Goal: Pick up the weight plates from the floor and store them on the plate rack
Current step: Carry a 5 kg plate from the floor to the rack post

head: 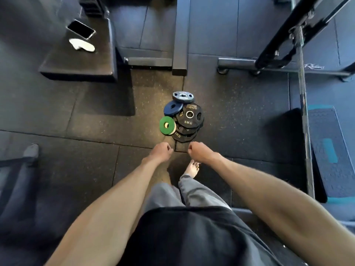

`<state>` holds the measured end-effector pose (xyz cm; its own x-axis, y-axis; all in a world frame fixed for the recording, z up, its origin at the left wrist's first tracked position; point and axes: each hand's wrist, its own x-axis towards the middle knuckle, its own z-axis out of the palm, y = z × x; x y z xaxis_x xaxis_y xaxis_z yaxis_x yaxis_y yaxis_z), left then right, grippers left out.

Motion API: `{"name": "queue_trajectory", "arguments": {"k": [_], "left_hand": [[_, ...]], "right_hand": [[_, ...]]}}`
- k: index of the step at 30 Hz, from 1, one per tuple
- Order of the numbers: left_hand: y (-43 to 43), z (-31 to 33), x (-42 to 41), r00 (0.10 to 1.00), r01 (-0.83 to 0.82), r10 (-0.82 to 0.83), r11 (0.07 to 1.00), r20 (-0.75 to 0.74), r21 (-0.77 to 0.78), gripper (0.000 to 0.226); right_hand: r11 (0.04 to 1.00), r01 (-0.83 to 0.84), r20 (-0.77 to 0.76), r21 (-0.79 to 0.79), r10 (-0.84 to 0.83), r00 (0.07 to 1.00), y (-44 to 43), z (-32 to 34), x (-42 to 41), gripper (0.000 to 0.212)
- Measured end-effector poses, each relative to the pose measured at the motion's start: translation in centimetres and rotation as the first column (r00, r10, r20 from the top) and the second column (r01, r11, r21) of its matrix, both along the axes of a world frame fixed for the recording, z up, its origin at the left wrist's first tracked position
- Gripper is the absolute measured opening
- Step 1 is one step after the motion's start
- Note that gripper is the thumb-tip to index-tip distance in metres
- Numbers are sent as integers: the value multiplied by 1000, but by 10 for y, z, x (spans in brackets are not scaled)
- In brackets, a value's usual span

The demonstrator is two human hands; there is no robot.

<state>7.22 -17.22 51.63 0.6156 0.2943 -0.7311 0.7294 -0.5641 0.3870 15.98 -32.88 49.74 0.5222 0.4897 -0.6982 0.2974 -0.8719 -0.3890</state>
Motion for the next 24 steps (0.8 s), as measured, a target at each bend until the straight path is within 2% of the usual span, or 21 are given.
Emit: {"name": "queue_trajectory", "arguments": {"k": [8,13,16,18,20,22,23,24], "left_hand": [[58,-51,98,995,22,-32,994,-93,-110,22],[101,-104,158,972,116,-137,987,-193,-114,19],[122,-126,195,974,99,-122,987,-188,-127,27],[130,-148,219,977,-2,-31,988,-210,-158,31],[128,-173,237,953,-191,123,953,-279,-233,32],[119,-198,252,885,-382,263,882,-384,-276,31],[113,-212,258,848,-462,323,840,-421,-285,28],[107,-226,263,811,-526,370,800,-453,-289,25]], "right_hand": [[994,75,-70,-75,-81,994,58,-31,86,28],[966,218,-111,-139,-234,966,89,-63,138,26],[941,303,-110,-151,-320,941,100,-92,167,27],[918,362,-119,-163,-383,916,107,-117,186,25],[895,401,-133,-193,-429,893,108,-146,198,23],[886,405,-152,-226,-443,884,91,-221,203,28],[863,428,-110,-270,-469,876,96,-215,209,34],[828,469,-94,-306,-517,851,78,-271,211,37]]}}
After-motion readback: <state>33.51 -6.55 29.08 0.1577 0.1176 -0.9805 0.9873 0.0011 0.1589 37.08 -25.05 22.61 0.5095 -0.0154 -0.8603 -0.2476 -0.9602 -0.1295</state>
